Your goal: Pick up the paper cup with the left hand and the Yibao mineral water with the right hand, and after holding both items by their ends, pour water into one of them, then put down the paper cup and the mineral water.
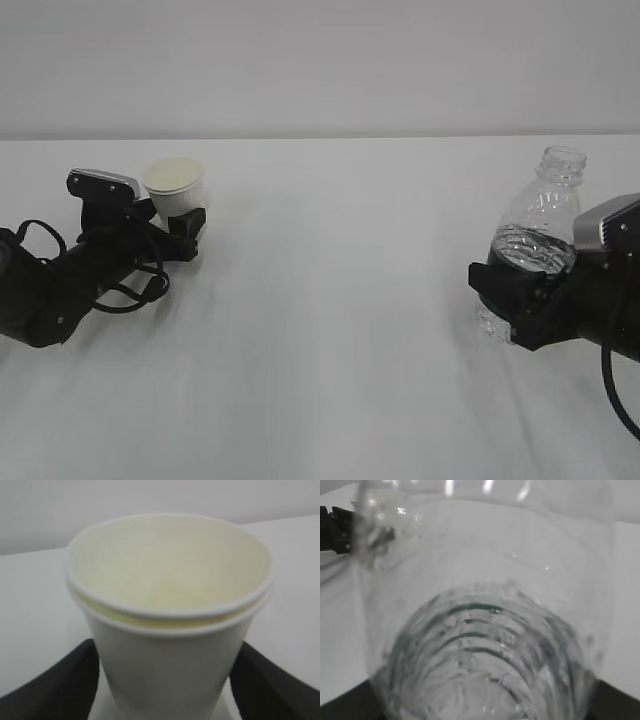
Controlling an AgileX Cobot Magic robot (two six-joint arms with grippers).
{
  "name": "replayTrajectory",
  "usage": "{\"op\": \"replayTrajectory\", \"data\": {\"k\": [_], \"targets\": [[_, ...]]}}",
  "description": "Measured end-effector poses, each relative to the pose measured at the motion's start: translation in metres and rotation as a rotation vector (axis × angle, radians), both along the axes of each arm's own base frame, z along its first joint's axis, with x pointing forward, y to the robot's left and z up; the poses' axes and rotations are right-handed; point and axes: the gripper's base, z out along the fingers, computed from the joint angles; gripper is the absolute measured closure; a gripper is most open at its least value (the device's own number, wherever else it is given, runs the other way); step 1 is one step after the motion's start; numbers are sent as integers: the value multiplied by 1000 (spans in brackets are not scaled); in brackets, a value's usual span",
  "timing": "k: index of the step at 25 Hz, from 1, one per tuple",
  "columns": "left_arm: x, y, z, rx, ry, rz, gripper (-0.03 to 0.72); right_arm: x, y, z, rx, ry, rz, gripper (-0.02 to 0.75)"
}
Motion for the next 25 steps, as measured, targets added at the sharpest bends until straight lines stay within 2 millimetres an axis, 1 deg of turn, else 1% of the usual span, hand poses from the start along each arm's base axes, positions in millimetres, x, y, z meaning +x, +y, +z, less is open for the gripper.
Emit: {"op": "replayTrajectory", "data": {"k": [15, 21, 25], "targets": [[20, -6, -8, -1, 9, -25, 100, 0, 0, 0, 0, 3, 0, 276], [22, -6, -10, 0, 19, -24, 101, 0, 0, 0, 0, 3, 0, 276], [22, -6, -10, -1, 19, -24, 134, 0, 0, 0, 0, 3, 0, 276]]}}
